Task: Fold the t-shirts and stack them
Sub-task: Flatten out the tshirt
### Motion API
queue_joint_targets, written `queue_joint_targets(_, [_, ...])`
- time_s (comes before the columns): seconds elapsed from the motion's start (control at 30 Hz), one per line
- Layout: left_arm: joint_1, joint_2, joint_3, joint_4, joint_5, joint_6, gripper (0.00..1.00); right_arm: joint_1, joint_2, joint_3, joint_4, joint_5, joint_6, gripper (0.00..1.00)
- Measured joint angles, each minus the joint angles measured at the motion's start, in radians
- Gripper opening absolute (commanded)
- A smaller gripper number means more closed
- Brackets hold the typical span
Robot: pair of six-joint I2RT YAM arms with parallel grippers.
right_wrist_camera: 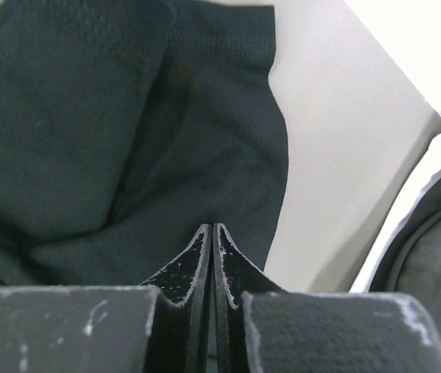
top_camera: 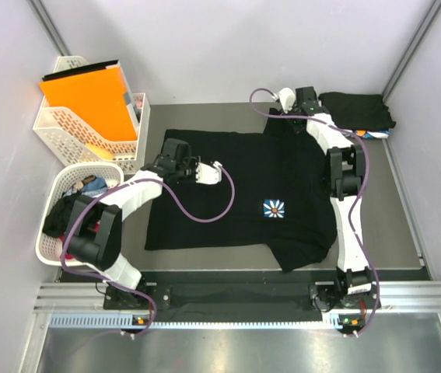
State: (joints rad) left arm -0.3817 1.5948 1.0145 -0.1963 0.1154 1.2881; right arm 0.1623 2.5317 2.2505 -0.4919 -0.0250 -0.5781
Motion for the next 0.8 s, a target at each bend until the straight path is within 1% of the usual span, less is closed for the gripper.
queue_joint_targets(0.27, [-0.005, 0.0, 0.001, 0.0, 0.0, 0.002, 0.0, 0.025, 0.001, -0.065, 0.077, 0.026, -0.028, 0.0])
queue_joint_targets(0.4, [-0.005, 0.0, 0.001, 0.001, 0.0, 0.001, 0.0, 0.058, 0.001, -0.064, 0.115, 0.028, -0.045, 0.0])
queue_joint_targets(0.63, [-0.005, 0.0, 0.001, 0.0, -0.001, -0.003, 0.0, 0.128, 0.01, -0.052, 0.132, 0.05, -0.085, 0.0])
queue_joint_targets(0.8, [-0.005, 0.0, 0.001, 0.0, -0.007, -0.004, 0.0, 0.146, 0.032, -0.042, 0.136, 0.071, -0.101, 0.0])
